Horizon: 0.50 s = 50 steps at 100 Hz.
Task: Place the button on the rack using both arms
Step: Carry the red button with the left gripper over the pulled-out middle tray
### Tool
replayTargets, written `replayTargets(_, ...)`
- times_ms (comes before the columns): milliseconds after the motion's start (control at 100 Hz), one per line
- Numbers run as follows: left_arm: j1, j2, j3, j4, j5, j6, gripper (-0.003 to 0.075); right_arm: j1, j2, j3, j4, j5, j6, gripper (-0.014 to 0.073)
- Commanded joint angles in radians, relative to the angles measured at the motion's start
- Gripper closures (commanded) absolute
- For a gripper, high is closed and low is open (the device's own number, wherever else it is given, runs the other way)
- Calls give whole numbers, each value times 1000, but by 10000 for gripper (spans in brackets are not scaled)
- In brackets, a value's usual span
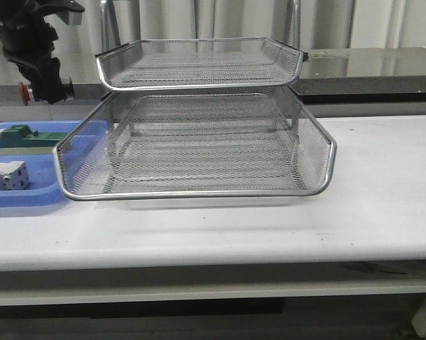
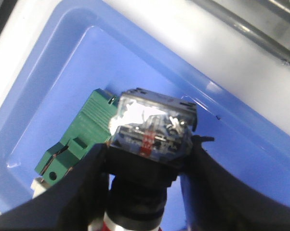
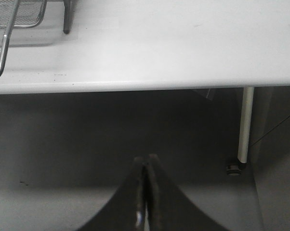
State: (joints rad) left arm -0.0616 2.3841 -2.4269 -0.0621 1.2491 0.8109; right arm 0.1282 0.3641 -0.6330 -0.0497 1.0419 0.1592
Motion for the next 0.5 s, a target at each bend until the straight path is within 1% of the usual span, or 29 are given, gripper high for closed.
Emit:
replayTargets(0,2,-120,-40,-13,18,-40,681,1,6,-34,-14,-55,-2,660)
replayTargets(310,2,-294,-28,-18,18,-127,681,1,6,-34,-14,-55,-2,660)
replayTargets(490,-39,-395,-28,-46,18,-131,681,1,6,-34,-14,-55,-2,660)
